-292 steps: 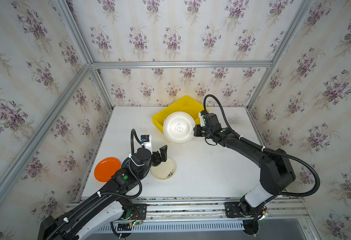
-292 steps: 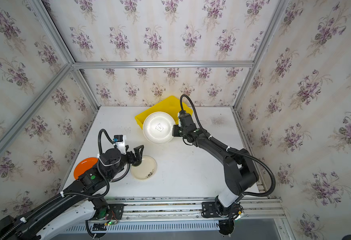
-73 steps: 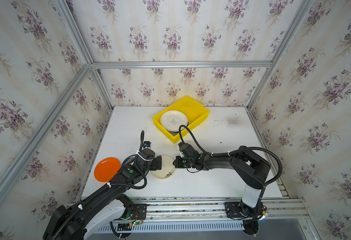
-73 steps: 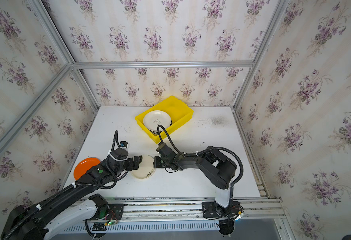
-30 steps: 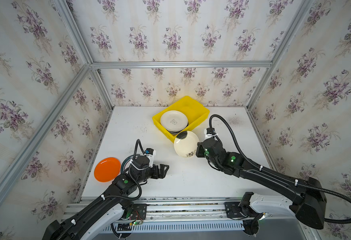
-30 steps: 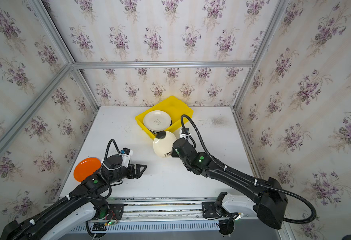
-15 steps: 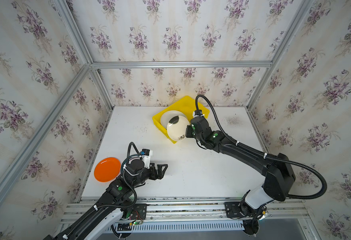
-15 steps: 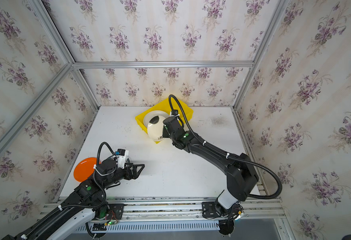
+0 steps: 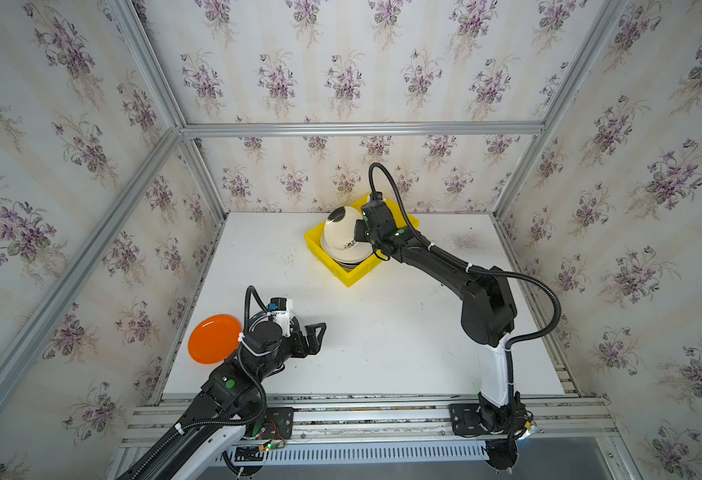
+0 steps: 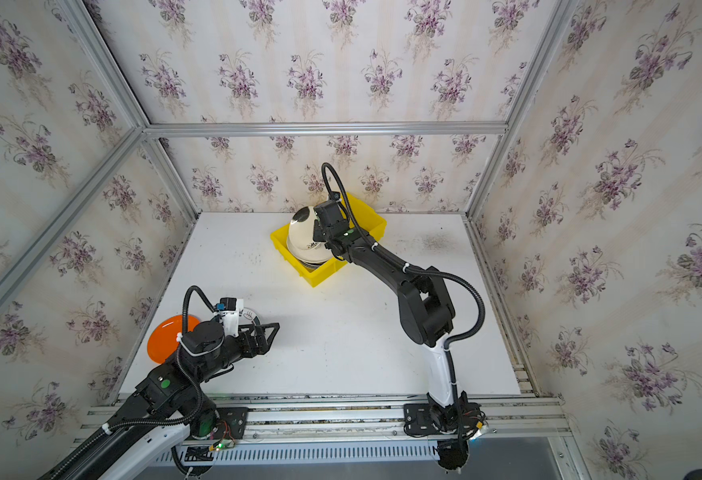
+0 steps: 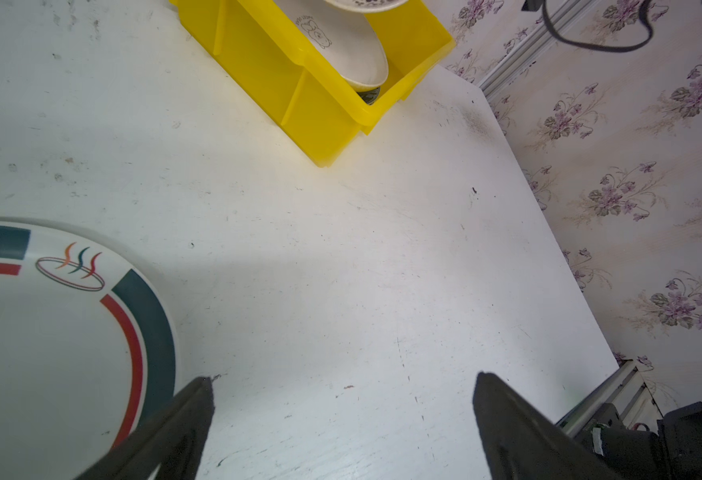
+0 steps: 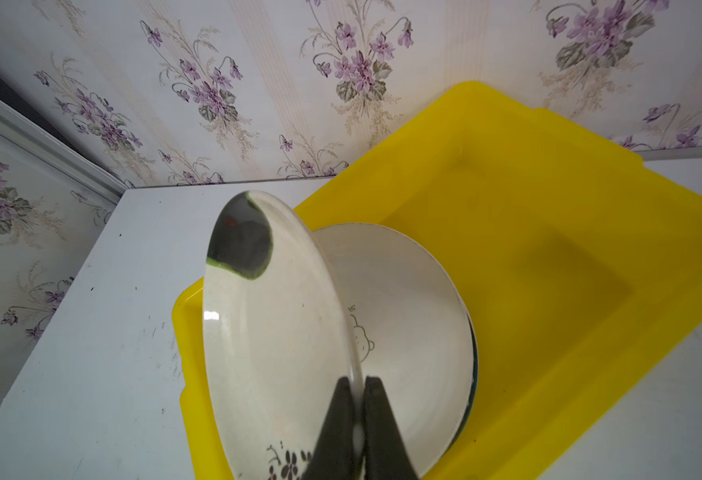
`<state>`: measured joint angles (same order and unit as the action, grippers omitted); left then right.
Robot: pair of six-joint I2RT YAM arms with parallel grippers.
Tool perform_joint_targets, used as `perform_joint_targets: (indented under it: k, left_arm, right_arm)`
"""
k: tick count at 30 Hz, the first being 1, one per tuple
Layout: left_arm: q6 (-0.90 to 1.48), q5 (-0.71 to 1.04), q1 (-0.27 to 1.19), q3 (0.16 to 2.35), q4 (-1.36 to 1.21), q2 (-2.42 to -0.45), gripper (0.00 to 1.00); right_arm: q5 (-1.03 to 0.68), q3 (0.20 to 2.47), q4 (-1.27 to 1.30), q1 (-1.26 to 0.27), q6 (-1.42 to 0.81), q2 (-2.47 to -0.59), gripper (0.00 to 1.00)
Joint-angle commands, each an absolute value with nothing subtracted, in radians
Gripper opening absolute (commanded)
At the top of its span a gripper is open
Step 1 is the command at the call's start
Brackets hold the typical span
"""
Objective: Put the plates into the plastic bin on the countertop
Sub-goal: 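Carry the flower plate into the bin and lower it onto the stack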
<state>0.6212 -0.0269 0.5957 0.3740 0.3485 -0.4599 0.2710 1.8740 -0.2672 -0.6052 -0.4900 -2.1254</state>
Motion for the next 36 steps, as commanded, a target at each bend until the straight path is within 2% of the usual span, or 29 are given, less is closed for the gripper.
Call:
perform_joint_targets:
  k: [1, 14, 16, 20, 23, 29, 36]
  left_arm:
    - [0.616, -0.074, 0.595, 0.394, 0.410, -0.467, 1.00]
    - [0.639, -0.165, 0.594, 0.454, 0.511, -0.497, 1.00]
    - [0.646, -0.188, 0.594, 0.463, 0.524, -0.493, 1.00]
    - [0.684, -0.230, 0.594, 0.459, 0.534, -0.481, 1.00]
    - [0.683, -0.252, 0.594, 0.473, 0.550, -0.472, 1.00]
    - [0.695, -0.273, 0.594, 0.529, 0.597, -0.481, 1.00]
    - [0.803, -0.273, 0.594, 0.503, 0.602, -0.470, 1.00]
  right_arm:
    - [0.289, 1.970, -0.289, -0.596, -0.470, -2.194, 0.00]
    - [0.228, 2.062, -0.308, -0.561, -0.503, -2.323, 0.01]
    - [0.201, 2.072, -0.319, -0.556, -0.496, -2.334, 0.13]
    - [0.184, 2.111, -0.379, -0.548, -0.465, -2.345, 0.61]
    - [0.162, 2.119, -0.405, -0.548, -0.427, -2.335, 0.79]
    - [0.222, 2.123, -0.469, -0.548, -0.340, -2.291, 0.99]
    - [0.265, 2.006, -0.423, -0.563, -0.260, -2.185, 0.99]
